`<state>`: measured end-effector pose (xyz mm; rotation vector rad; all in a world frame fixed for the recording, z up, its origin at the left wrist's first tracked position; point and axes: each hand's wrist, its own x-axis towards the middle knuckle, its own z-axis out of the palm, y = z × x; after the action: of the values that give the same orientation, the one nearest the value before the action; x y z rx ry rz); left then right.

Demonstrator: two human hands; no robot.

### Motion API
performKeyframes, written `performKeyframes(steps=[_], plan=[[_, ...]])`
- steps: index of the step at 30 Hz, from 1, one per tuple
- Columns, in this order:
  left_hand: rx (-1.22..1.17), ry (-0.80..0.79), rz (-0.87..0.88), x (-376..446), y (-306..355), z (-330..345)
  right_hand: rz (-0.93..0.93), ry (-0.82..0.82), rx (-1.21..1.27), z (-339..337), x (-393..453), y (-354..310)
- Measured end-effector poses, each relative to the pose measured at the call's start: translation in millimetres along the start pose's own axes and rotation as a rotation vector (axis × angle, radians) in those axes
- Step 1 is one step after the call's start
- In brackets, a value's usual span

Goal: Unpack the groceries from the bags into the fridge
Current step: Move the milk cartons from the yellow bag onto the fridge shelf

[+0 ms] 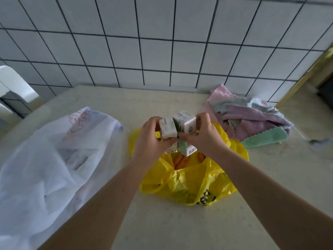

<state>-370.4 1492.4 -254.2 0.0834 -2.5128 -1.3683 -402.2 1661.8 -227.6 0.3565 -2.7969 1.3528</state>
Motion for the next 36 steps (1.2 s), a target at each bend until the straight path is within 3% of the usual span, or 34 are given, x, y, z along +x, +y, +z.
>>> performKeyframes(steps=[7, 14, 26, 36], plan=[[0.007, 0.015, -0.035, -78.4, 8.2, -58.5, -0.073, -0.351, 0.032, 3.0, -53.7, -40.9], [0.028, 0.186, -0.126, -198.8, 22.6, -117.8, -0.227, -0.457, 0.161, 40.7, -128.5, -80.5], [0.192, 0.588, -0.454, -409.5, 1.5, -247.3, -0.528, -0.912, 0.227, 166.0, -272.7, -205.6], [0.299, 0.744, -0.508, -556.4, -49.7, -406.2, -0.717, -1.06, 0.251, 306.4, -393.8, -349.7]])
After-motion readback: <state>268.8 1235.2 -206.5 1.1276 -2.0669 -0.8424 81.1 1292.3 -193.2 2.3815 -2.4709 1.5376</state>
